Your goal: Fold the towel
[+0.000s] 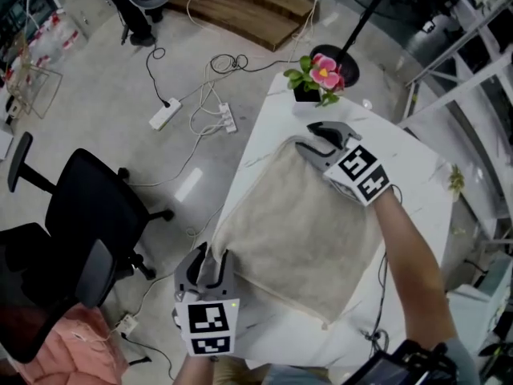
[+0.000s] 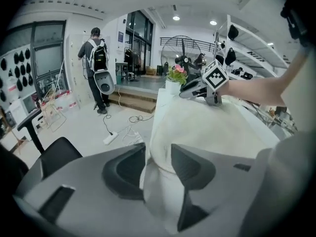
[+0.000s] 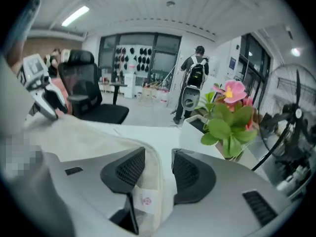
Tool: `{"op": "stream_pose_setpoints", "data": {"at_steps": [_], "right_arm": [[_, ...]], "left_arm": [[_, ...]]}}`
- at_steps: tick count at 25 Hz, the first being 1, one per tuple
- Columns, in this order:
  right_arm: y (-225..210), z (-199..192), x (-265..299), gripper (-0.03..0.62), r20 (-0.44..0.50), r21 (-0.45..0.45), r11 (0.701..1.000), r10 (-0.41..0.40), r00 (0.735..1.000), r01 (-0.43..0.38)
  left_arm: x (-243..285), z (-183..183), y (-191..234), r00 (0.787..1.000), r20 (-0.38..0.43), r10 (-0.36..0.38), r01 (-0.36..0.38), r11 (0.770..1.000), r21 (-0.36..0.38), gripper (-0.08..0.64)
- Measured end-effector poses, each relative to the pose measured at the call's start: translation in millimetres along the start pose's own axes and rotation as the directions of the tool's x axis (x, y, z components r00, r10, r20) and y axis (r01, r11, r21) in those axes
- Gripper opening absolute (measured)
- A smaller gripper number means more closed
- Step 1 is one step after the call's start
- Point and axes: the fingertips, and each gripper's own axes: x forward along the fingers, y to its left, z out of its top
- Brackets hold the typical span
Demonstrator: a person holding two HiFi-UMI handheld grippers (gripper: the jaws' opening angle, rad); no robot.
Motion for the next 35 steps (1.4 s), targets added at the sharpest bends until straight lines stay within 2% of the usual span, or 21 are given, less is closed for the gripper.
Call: {"op": "stream_pose_setpoints", "data": {"at_steps": [1,3,6,8,10,12,14,16,18,19,21,23,25,27,29,31,33,35], "right_arm": [[-1,11,-11,0.189,0.040,0.042,0.999,0.017,0.999,-0.018],[-7,33,-37,0.193,0.117,0.081,0.997,0.005,0.993,-0.015],[-23,54,-79,0.192,0.194,0.110,0.993,-0.058,0.979,0.037],[-35,51,-110,0.190,0.209,0.135,0.987,-0.109,0.972,0.082],[-44,29,-143,0.147,0.175,0.153,0.980,-0.154,0.972,0.127],[-42,-5,-174,0.107,0.105,0.156,0.978,-0.154,0.982,0.137],[-18,-39,-196,0.055,0.041,0.133,0.987,-0.099,0.994,0.093],[19,-71,-204,0.046,-0.013,0.091,0.995,-0.024,1.000,0.025],[48,-109,-199,0.048,-0.092,0.035,0.999,0.011,0.996,-0.007],[52,-129,-195,0.046,-0.140,0.005,1.000,-0.001,0.990,0.002],[42,-166,-192,0.037,-0.233,-0.029,0.998,-0.057,0.971,0.052],[26,-187,-198,0.029,-0.293,-0.033,0.994,-0.113,0.949,0.108],[18,-178,-211,0.021,-0.276,-0.048,0.986,-0.167,0.947,0.160],[16,-149,-225,0.017,-0.179,-0.050,0.982,-0.187,0.966,0.181],[25,-122,-230,0.017,-0.072,-0.038,0.989,-0.143,0.987,0.141],[39,-117,-221,0.018,-0.041,-0.036,0.997,-0.074,0.996,0.073],[52,-137,-204,0.018,-0.106,-0.057,0.998,-0.017,0.994,0.011],[59,-162,-195,0.020,-0.175,-0.059,0.998,0.026,0.984,-0.037]], "left_arm": [[-6,6,2,1.000,0.020,-0.005,0.005,1.000,0.000,0.180],[-20,21,7,0.998,0.070,0.009,-0.010,1.000,0.004,0.202],[-40,36,3,0.993,0.116,0.018,-0.020,1.000,0.012,0.202],[-48,43,-17,0.992,0.127,-0.022,0.017,0.999,0.038,0.197],[-51,48,-54,0.987,0.124,-0.098,0.089,0.993,0.076,0.170],[-54,47,-103,0.976,0.098,-0.196,0.185,0.977,0.105,0.145],[-57,39,-155,0.953,0.055,-0.299,0.291,0.949,0.122,0.116],[-54,18,-198,0.926,0.004,-0.377,0.373,0.917,0.139,0.093],[-46,-10,-227,0.906,-0.050,-0.421,0.423,0.892,0.157,0.084],[-41,-22,-237,0.898,-0.081,-0.433,0.440,0.884,0.158,0.081],[-35,-42,-250,0.885,-0.142,-0.444,0.462,0.874,0.149,0.077],[-34,-54,-254,0.883,-0.182,-0.434,0.461,0.875,0.148,0.074],[-35,-59,-256,0.886,-0.201,-0.417,0.449,0.880,0.153,0.069],[-37,-55,-261,0.890,-0.210,-0.404,0.439,0.884,0.160,0.066],[-39,-51,-266,0.893,-0.216,-0.396,0.434,0.884,0.172,0.066],[-40,-53,-267,0.892,-0.227,-0.391,0.433,0.884,0.177,0.063],[-40,-60,-270,0.888,-0.247,-0.389,0.435,0.883,0.176,0.060],[-41,-71,-277,0.875,-0.282,-0.394,0.451,0.875,0.177,0.050]]}}
